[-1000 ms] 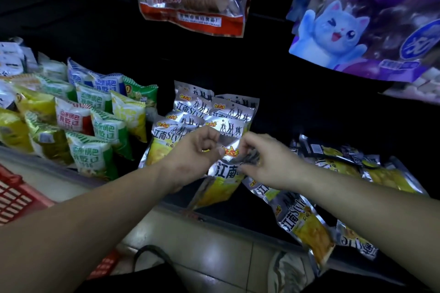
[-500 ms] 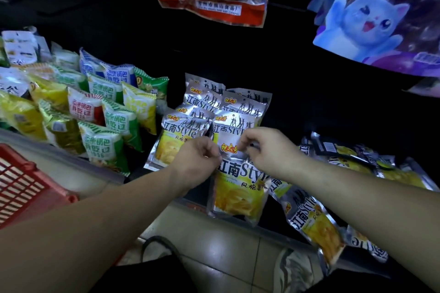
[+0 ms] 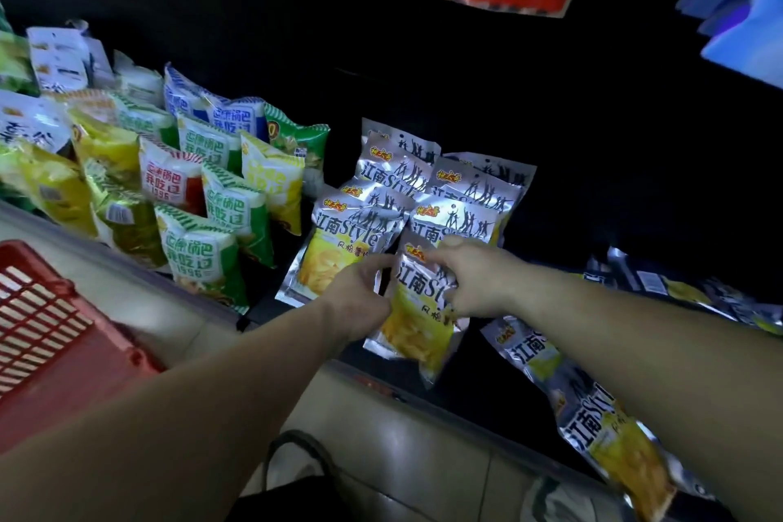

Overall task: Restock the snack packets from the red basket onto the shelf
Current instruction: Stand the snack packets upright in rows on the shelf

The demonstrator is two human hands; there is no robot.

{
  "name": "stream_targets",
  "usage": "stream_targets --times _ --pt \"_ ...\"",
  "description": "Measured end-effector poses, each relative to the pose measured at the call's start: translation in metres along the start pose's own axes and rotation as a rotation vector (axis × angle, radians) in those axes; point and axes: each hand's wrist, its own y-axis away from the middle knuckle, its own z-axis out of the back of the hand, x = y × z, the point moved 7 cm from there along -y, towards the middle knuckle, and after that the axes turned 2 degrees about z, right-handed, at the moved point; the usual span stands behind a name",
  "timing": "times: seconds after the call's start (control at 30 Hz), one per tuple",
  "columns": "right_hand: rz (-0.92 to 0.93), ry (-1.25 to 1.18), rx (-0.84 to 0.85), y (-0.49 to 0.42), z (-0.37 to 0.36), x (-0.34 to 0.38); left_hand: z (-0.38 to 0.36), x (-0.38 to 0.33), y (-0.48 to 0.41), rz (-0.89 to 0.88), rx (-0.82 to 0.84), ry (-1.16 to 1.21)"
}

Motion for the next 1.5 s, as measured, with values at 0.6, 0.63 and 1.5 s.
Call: stream_targets --times 0.6,0.63,1.5 --pt "0.020 0.068 -0.144 0.004 -0.037 -0.052 -0.074 0.049 -0.017 -0.038 0.086 -0.558" --pt "0.030 0.073 -0.164 0.012 -0.034 -0.052 -0.075 0.048 -0.017 -0.038 0.083 -0.611" --pt "-0.562 -0.476 -0.284 0.231 -0.160 -0.218 -0.283 0.013 0.000 0.122 0.159 -0.157"
